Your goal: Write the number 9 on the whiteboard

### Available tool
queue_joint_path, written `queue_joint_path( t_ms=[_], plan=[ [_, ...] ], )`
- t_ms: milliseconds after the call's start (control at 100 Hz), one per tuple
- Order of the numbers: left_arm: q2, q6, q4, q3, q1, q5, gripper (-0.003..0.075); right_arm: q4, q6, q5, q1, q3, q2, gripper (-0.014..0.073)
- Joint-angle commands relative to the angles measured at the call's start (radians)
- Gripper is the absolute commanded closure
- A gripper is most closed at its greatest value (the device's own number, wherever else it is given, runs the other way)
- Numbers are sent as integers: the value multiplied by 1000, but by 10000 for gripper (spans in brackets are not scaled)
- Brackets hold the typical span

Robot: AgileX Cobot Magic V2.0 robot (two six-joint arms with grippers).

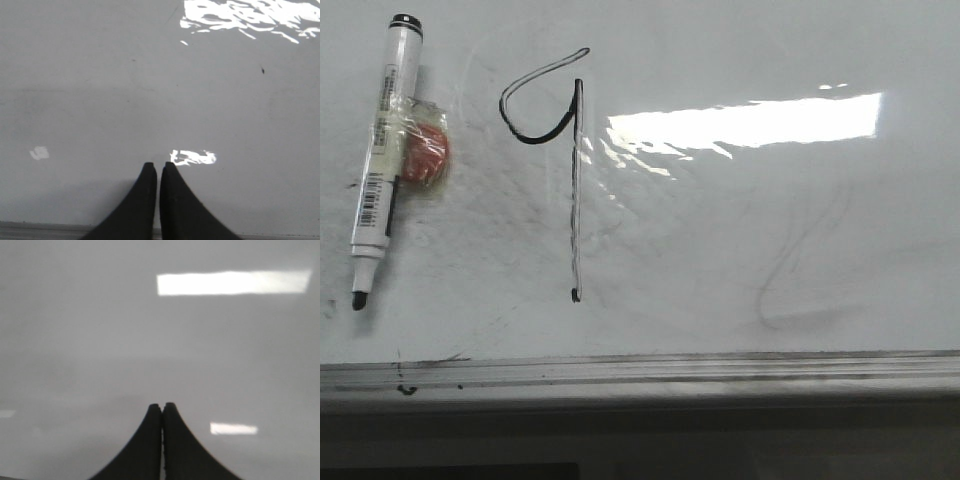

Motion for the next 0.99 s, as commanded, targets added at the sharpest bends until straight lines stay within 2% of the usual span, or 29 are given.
queue_joint_path(
  t_ms=[0, 140, 980],
  plan=[
    [-28, -8, -11, 41, 2, -42, 741, 35, 3, 22, -95, 10, -23, 657],
    [-28, -8, -11, 41, 2, -42, 741, 39, -28, 111, -150, 10, -23, 657],
    [-28, -8, -11, 41, 2, -42, 741, 40, -41, 112, -150, 10, -23, 657]
  ],
)
